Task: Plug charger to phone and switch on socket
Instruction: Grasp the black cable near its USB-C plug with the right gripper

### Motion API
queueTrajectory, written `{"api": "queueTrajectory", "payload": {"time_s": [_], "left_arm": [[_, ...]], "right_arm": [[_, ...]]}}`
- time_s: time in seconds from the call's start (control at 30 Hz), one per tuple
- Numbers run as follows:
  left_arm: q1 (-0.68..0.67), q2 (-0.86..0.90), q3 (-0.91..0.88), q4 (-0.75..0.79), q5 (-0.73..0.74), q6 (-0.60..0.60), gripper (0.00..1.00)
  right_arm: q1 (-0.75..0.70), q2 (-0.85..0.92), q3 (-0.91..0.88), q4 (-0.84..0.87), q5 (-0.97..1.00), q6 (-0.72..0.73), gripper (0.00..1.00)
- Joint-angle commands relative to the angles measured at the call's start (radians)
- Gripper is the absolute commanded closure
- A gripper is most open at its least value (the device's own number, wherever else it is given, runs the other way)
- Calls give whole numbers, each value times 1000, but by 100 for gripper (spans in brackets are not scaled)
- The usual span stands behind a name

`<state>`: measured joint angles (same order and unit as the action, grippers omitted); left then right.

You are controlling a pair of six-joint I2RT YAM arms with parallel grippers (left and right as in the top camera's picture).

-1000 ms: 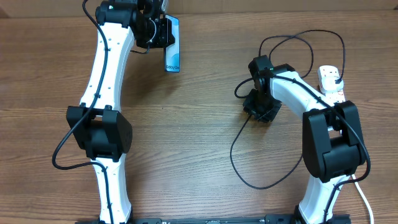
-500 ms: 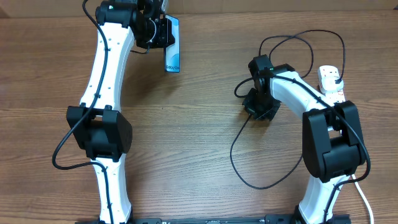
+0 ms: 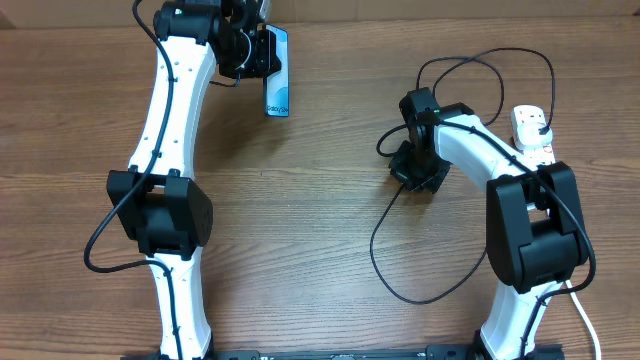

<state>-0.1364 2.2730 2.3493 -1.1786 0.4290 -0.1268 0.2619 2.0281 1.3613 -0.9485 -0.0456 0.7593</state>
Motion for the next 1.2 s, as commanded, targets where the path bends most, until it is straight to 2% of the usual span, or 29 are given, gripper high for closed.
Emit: {"api": "queueTrajectory", "payload": {"time_s": [0.0, 0.33, 0.5, 0.63, 0.93, 1.17], "left_arm": [[-3, -11, 9, 4, 6, 15, 96], [-3, -11, 9, 3, 6, 15, 96], [-3, -11, 9, 1, 6, 15, 96], [-4, -11, 9, 1, 6, 15, 96], [-3, -11, 9, 24, 55, 23, 96], [-4, -11, 9, 23, 55, 23, 96]], "right_arm": [[3, -2, -15, 17, 0, -2, 89], [3, -2, -14, 20, 0, -4, 91], [3, -2, -14, 21, 0, -4, 96], [2, -3, 1, 27, -1, -13, 96], [-43, -80, 74, 7, -220, -291, 96], [-40, -79, 26, -59, -218, -343, 96]]}}
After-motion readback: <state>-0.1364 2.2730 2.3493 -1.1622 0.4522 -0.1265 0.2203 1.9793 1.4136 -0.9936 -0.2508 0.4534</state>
